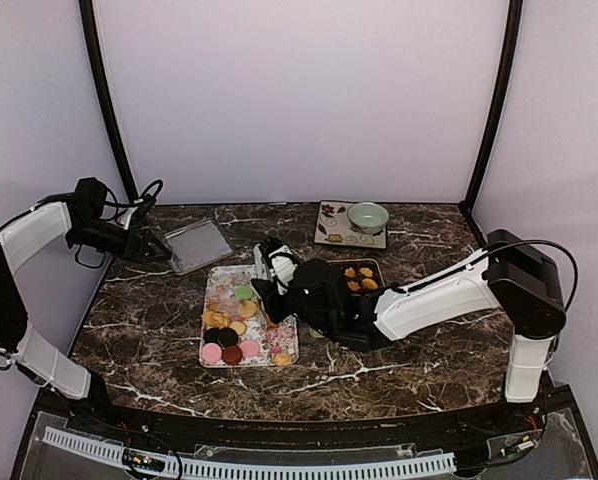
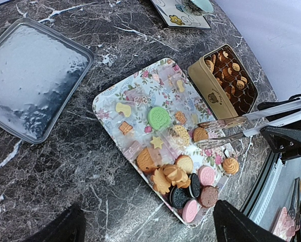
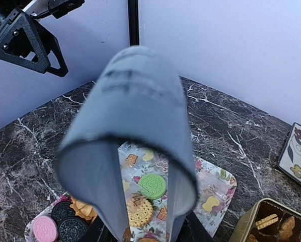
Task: Pack the cookies
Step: Pick up the fake cookies from the plate, then place the fake cookies in the empty pocket of the box.
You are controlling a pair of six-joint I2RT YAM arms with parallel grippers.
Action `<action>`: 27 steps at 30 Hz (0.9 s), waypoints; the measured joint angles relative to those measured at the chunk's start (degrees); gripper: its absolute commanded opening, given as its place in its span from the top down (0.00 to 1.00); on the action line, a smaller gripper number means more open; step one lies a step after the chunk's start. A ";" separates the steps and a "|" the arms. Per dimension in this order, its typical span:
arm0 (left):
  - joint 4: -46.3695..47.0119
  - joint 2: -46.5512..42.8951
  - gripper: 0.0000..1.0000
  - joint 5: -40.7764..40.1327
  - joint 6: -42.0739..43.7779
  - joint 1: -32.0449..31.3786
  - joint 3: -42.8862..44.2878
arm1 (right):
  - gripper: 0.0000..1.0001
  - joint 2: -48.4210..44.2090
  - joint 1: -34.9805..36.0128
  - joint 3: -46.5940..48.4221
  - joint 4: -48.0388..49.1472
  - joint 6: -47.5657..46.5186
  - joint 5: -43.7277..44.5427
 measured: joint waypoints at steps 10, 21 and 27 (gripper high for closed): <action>0.00 0.00 0.10 0.20 -0.02 0.00 0.02 | 0.83 -6.23 0.00 -0.28 -8.70 -2.82 0.28; 0.00 0.00 0.10 0.31 -0.02 0.00 0.02 | 0.83 -21.20 -0.98 -9.99 -10.60 -4.33 3.74; 0.02 0.00 0.10 0.52 -0.04 0.00 0.02 | 0.81 -23.17 -1.46 -13.42 -10.80 -3.61 5.01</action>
